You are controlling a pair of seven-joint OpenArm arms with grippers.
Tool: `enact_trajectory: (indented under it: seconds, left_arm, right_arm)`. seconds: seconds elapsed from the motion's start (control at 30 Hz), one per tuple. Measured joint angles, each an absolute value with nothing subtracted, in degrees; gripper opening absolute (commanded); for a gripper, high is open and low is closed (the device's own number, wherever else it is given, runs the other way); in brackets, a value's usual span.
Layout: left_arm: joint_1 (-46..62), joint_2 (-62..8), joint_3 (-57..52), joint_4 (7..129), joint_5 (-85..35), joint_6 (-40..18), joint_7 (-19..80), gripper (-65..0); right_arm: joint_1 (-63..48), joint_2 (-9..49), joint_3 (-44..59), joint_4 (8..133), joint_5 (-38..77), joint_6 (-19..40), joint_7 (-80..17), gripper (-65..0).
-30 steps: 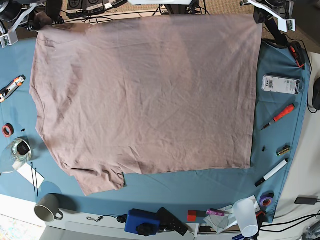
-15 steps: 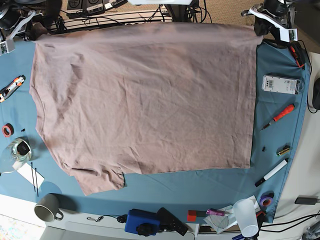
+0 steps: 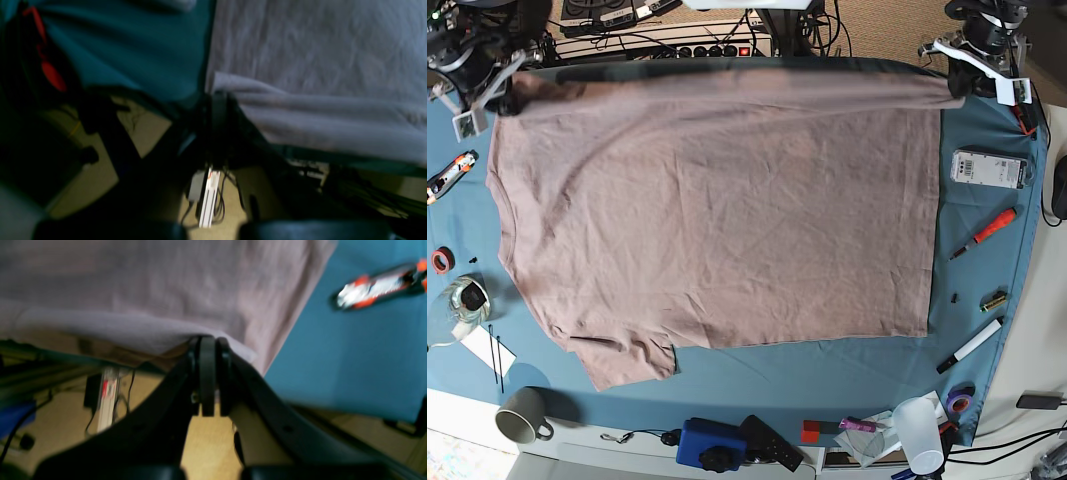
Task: Fold the T-shirt properly
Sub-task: 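Fold the collar edge over toward the hem with both grippers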
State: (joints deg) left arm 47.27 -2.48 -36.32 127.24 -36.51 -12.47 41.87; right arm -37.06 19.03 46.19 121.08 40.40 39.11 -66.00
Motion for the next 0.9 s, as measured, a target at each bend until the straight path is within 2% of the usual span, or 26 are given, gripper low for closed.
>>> enact_trajectory:
  seconds: [0.2, 0.37, 0.5, 0.7, 0.9]
  left_arm:
    - [46.0, -2.57, -35.57, 127.24, -36.49, -12.45, 40.12, -65.0]
    - [44.97, -3.03, -29.1, 127.2, -32.25, -12.27, 38.94, -65.0]
    - [41.6, -3.03, -25.43, 127.13, -24.4, -6.17, 36.32, -65.0]
    - [39.79, -4.23, -25.41, 127.13, -24.01, -5.89, 36.34, -65.0]
    - [36.91, -6.0, -25.28, 123.13, -24.51, -6.31, 35.51, -65.0]
  right_arm:
    - [-34.89, 19.0, 46.19, 121.08, 39.48, 38.61, -65.76, -65.0]
    - [-34.83, 19.03, 46.19, 121.08, 34.33, 37.56, -61.58, -65.0]
    - [-32.93, 19.03, 46.17, 120.29, 33.43, 37.65, -61.39, -65.0]
    - [-27.83, 19.18, 46.06, 111.92, 33.67, 37.91, -60.38, -65.0]
    - [-22.44, 23.62, 44.23, 102.78, 34.02, 38.26, -60.23, -65.0]
